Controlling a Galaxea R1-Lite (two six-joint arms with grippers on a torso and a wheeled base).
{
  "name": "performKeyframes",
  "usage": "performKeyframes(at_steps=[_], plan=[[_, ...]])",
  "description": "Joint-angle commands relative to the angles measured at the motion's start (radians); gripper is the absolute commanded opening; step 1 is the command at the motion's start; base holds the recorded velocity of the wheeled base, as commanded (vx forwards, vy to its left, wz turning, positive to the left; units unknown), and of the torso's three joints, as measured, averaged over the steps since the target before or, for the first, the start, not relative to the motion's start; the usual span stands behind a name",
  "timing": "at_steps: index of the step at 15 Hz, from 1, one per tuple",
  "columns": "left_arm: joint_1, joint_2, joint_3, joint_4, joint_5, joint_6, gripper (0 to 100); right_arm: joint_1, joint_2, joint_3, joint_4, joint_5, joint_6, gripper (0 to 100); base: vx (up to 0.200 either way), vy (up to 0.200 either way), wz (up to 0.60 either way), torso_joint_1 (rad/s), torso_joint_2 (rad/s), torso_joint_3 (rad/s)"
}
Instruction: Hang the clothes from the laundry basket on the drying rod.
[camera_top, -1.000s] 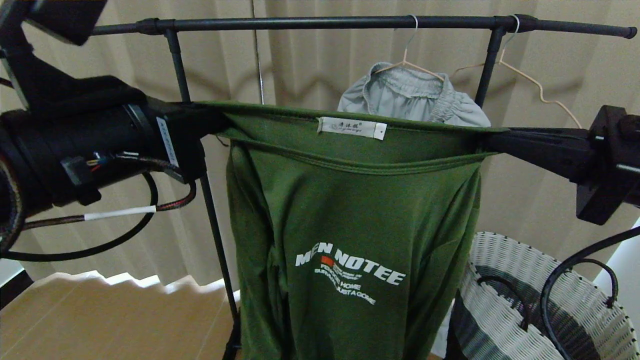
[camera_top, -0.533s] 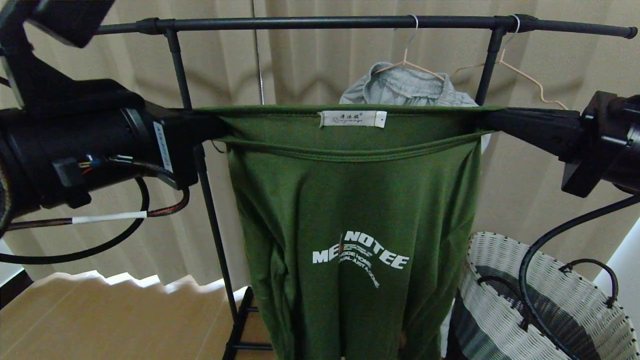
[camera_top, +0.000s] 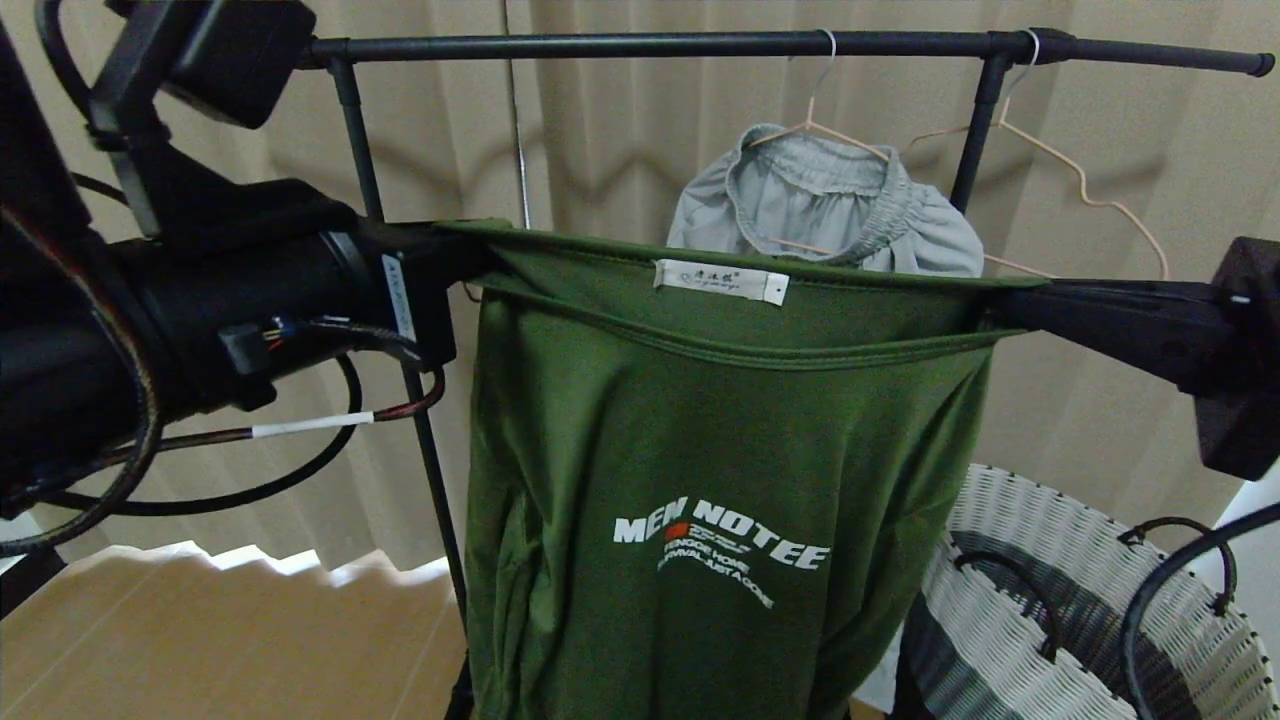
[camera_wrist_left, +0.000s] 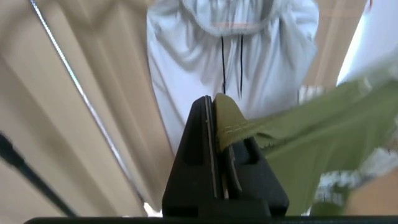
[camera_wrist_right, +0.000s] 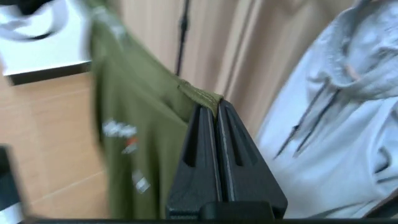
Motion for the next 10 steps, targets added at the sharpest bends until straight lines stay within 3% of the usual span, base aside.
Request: performKeyframes(at_steps=[1, 4, 10], plan=[[0.029, 0.092, -0.059, -0.002, 0.003, -0.004, 0, 0.035, -0.108, 0.011, 0.051, 0.006, 0.0, 0, 0.0, 0.0, 0.0, 0.0, 0.0, 0.0], [0.04, 0.135, -0.064, -0.004, 0.0, -0.027, 0, 0.105, -0.164, 0.111, 0.07, 0.006, 0.0, 0, 0.0, 0.0, 0.0, 0.0, 0.0, 0.0], [0.048, 0.128, -0.044, 0.009, 0.004, -0.058, 0, 0.084, -0.108, 0.14, 0.062, -0.018, -0.012, 0, 0.0, 0.0, 0.0, 0.0, 0.0, 0.0]])
